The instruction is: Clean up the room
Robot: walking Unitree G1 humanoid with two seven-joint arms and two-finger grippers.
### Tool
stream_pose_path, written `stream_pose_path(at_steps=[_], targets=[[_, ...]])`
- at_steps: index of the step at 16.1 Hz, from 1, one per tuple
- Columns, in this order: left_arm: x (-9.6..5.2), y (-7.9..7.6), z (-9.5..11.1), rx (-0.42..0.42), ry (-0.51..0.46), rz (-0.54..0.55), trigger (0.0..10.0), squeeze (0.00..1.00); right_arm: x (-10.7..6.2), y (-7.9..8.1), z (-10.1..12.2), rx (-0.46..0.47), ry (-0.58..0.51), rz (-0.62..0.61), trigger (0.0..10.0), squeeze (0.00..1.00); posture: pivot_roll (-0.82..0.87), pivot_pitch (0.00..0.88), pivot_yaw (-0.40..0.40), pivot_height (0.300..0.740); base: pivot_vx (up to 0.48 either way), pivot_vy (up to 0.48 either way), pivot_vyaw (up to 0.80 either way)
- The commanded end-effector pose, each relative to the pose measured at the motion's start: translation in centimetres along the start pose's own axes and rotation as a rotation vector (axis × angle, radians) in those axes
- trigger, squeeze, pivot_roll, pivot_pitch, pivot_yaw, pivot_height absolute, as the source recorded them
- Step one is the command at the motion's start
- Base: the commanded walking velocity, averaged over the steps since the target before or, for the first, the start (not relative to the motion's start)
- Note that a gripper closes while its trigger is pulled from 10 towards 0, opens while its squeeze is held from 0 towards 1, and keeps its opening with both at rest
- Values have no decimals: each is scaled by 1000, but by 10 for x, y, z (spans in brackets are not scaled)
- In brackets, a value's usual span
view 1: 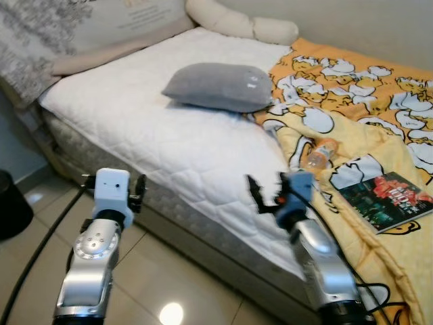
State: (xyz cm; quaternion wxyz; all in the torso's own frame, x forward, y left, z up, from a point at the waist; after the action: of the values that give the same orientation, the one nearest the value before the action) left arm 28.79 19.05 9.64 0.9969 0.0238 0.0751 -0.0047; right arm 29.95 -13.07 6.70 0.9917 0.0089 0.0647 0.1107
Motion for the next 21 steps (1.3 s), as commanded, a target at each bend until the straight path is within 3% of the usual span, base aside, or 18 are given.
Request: stream_pose_path(at_steps=[1,9,15,17,21], targets=[[0,-1,3,12,-7,-17,10000,0,1,-7,3,0,-7,-49,10000,1000,56,0,-21,740,311,0,0],[2,-2,3,22,-6,-38,10000,0,7,-18,11,8,-24,-138,10000,1000,47,0,-11,740,311,0,-773],[2,0,2,24,-4,-36,10000,0,21,-19,26,7,-25,-90,10000,1000,48,0,-9,740,307,0,0],[0,2,3,28,-3,-34,10000,0,34,-22,43,20,-48,-70,10000,1000,55,0,-9,740,309,0,0],[-4,7,3,37,3,-22,10000,0,51,-14,51,2,-11,0,10000,1000,81,0,-13,740,308,0,0]])
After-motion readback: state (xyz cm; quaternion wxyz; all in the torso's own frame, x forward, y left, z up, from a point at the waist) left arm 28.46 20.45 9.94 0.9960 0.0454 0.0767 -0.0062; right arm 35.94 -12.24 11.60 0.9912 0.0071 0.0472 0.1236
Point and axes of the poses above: a point about 5 cm out from each wrist's last joint towards the gripper, its own x axis pointing out of the wrist towards the gripper, its own z axis along the axis of the wrist's last joint, y = z × x, the point moved 2 cm from there along x, pointing out of the wrist towards the gripper, and after that the axes turned 7 degrees about -x, right-handed, at the moved point
